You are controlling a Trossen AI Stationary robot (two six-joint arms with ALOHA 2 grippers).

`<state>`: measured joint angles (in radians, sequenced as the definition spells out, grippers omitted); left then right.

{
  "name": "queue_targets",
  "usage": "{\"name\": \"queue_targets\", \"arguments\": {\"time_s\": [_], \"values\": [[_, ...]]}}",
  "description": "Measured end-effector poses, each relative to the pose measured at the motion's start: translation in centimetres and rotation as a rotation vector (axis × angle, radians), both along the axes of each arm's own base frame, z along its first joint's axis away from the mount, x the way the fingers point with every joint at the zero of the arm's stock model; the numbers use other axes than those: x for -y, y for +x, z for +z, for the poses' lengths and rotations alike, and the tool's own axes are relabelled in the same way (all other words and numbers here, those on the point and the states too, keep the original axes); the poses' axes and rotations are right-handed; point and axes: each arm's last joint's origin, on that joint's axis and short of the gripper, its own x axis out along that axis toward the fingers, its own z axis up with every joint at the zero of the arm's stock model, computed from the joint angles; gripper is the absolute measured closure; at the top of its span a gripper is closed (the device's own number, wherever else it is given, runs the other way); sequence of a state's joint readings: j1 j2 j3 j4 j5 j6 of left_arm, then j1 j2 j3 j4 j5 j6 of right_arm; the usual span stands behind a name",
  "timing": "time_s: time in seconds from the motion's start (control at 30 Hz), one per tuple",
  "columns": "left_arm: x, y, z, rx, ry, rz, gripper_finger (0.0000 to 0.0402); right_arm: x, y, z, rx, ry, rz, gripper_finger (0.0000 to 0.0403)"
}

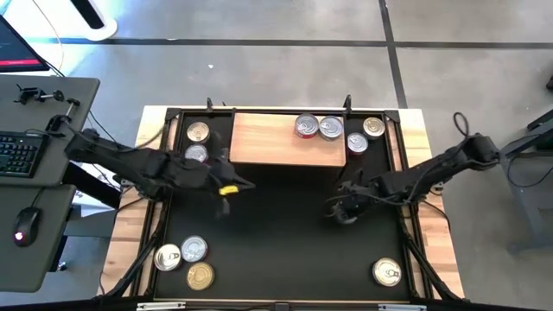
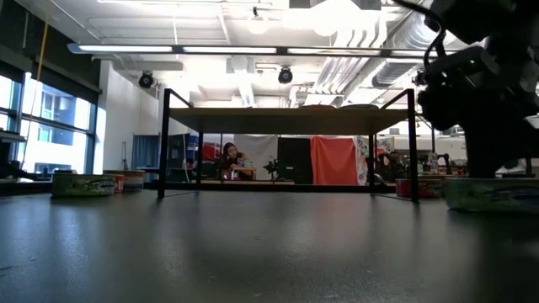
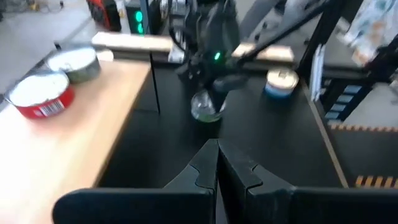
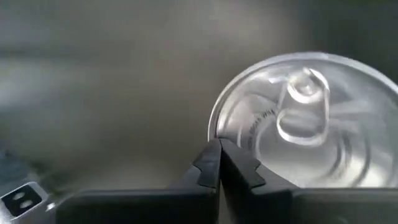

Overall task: Stack canned seafood by type on shelf
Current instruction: Stack the green tuna can on top of the green tuna can on the shelf

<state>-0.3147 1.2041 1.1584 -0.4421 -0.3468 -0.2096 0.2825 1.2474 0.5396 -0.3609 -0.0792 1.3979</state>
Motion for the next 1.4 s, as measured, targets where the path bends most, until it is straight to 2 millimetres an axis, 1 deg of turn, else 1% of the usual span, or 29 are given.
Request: {"name": "queue_targets", "arguments": {"time_s": [0.17,0.27,0.33,0.4,0.47,0.57,0.67,0.83,0.9,0.97,1.07,1.23,1.33,1.4], "values": [[1.2,3.6,-3.4,-0.091,-0.017,0.017,0.0401,-1.8,3.0,-1.4,0.16,0.048,0.036,0.0403],[2.0,5.9,-5.5,-0.11,-0.025,-0.022,0.0402,-2.7,4.9,-1.7,0.268,0.026,0.05,0.0403],[2.6,7.1,-6.8,-0.121,-0.02,-0.065,0.0402,-3.3,6.2,-0.9,0.334,-0.01,0.098,0.0403],[2.8,8.0,-7.8,-0.125,-0.007,-0.105,0.0401,-3.8,7.5,1.0,0.416,-0.04,0.155,0.0403],[2.9,8.6,-8.5,-0.135,0.011,-0.138,0.0402,-4.1,8.2,2.8,0.473,-0.083,0.217,0.0403],[2.7,9.7,-9.7,-0.143,0.039,-0.176,0.0401,-4.6,8.4,5.5,0.469,-0.126,0.289,0.0403],[2.2,11.4,-11.4,-0.127,0.039,-0.246,0.0401,-5.0,7.5,7.6,0.348,-0.159,0.339,0.0403],[1.2,15.2,-15.3,-0.013,-0.021,-0.324,0.0402,-5.7,5.3,9.0,0.108,-0.239,0.416,0.0403],[1.0,16.6,-16.7,0.031,-0.038,-0.329,0.0402,-5.9,4.0,8.5,-0.015,-0.251,0.423,0.0403],[0.9,17.9,-18.3,0.027,-0.058,-0.323,0.0402,-6.1,2.8,7.3,-0.12,-0.256,0.401,0.0403],[1.0,19.2,-20.3,-0.021,-0.074,-0.318,0.0401,-6.2,1.5,5.3,-0.188,-0.244,0.343,0.0403],[1.6,20.0,-22.0,-0.055,-0.06,-0.319,0.0402,-6.2,1.2,2.3,-0.129,-0.191,0.269,0.0403],[1.4,19.9,-22.7,-0.097,-0.038,-0.297,0.0401,-5.7,1.5,1.1,-0.061,-0.172,0.194,0.0403],[1.0,19.9,-22.8,-0.111,-0.029,-0.268,0.0401,-5.4,1.6,0.5,-0.027,-0.178,0.158,0.0403]]}}
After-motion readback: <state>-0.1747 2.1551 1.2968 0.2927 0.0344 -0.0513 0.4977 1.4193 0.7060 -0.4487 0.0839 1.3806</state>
